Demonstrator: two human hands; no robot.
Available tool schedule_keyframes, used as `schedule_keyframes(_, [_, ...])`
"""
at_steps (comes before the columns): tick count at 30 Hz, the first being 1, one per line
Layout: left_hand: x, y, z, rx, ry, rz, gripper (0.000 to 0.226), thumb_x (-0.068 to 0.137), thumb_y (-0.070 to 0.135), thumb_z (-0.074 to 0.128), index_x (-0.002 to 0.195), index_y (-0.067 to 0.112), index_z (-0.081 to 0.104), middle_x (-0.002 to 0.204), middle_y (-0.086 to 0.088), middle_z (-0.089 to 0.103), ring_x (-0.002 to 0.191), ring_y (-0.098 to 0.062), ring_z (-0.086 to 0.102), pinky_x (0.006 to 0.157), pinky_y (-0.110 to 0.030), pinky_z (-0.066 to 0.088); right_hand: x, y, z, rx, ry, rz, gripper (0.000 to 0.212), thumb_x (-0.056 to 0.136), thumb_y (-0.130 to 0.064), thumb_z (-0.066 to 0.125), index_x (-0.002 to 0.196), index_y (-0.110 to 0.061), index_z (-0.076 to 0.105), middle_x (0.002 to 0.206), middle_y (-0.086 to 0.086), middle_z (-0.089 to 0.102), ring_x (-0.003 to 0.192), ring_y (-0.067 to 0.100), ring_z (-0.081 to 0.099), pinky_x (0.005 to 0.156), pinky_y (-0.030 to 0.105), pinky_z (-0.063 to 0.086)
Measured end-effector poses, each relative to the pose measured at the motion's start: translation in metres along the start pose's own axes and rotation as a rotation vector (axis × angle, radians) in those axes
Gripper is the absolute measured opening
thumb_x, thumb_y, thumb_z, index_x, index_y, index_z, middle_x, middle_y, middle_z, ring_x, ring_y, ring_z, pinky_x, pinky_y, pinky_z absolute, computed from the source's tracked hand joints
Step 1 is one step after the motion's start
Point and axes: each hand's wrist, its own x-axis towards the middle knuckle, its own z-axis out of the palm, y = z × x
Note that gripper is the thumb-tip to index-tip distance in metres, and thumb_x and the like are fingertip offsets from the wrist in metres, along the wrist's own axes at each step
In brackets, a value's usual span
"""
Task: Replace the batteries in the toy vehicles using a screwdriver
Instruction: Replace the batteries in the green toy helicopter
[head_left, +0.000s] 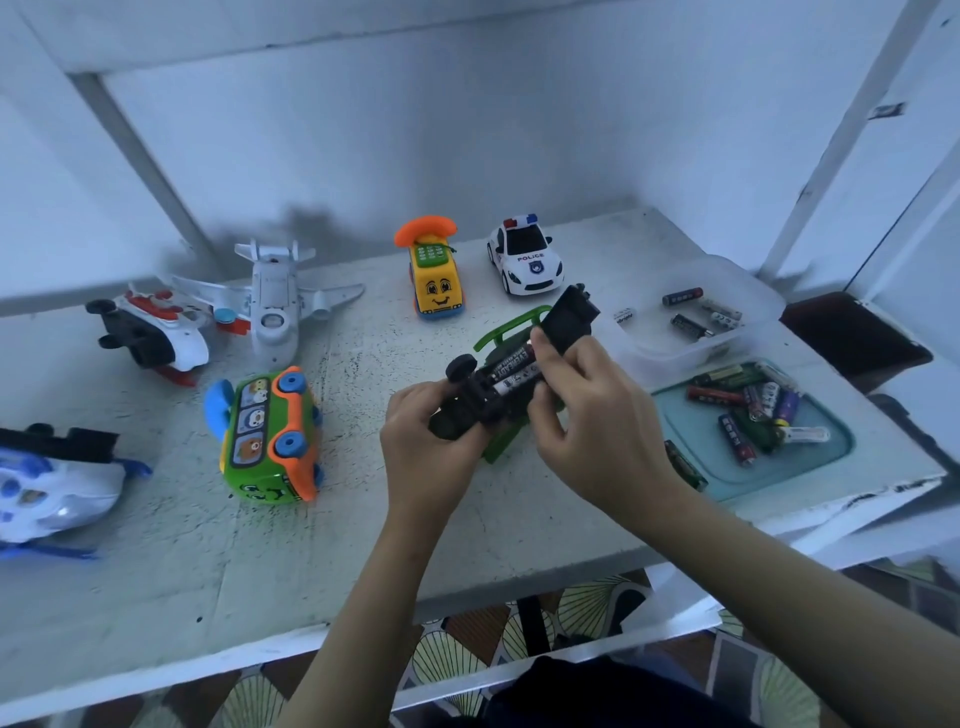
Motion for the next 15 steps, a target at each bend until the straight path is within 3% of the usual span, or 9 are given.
schedule_keyframes(3, [-0.0006,-0.0014,-0.0010,-0.022,0.011,-0.018,0.037,0.066,0.010,0.087,0.091,0.027,0.066,0.081,0.025,0.056,0.086,-0.022,0.056,0.071,-0.035,0.047,-0.0006,0.0031,0.0022,0.010,-0.072,0.006,0.051,0.087,-0.021,0.038,0.130,0.001,0.056,0.077,0.002,0.046,0.055,0.009,0.034,0.041,0.020,0.029])
schedule_keyframes(7, [-0.0014,-0.0044,-0.0017,-0.046,0.008,-0.017,0.044,0.065,0.010,0.088,0.089,0.037,0.061,0.081,0.024,0.057,0.084,-0.018,0.054,0.070,-0.033,0.045,-0.0002,0.0035,0.0028,0.034,-0.106,0.018,0.052,0.086,-0.022,0.037,0.128,0.000,0.058,0.075,-0.004,0.036,0.055,0.008,0.029,0.043,0.012,0.017])
schedule_keyframes(12, [-0.0025,-0.0090,-0.0016,-0.060,0.008,-0.025,0.039,0.064,0.016,0.088,0.091,0.031,0.064,0.080,0.024,0.058,0.084,-0.012,0.052,0.070,-0.034,0.044,0.0016,0.0069,0.0016,0.054,-0.130,-0.011,0.050,0.084,-0.022,0.039,0.124,-0.002,0.062,0.072,-0.005,0.036,0.051,0.008,0.028,0.042,0.012,0.018])
schedule_keyframes(15, [-0.0016,-0.0073,-0.0005,-0.052,0.009,-0.001,0.035,0.062,0.023,0.083,0.091,0.031,0.065,0.079,0.024,0.057,0.084,-0.016,0.054,0.070,-0.037,0.046,0.0038,0.0088,-0.0005,0.037,-0.143,-0.024,0.048,0.082,-0.022,0.040,0.117,-0.004,0.067,0.069,-0.007,0.036,0.049,0.009,0.028,0.040,0.012,0.016])
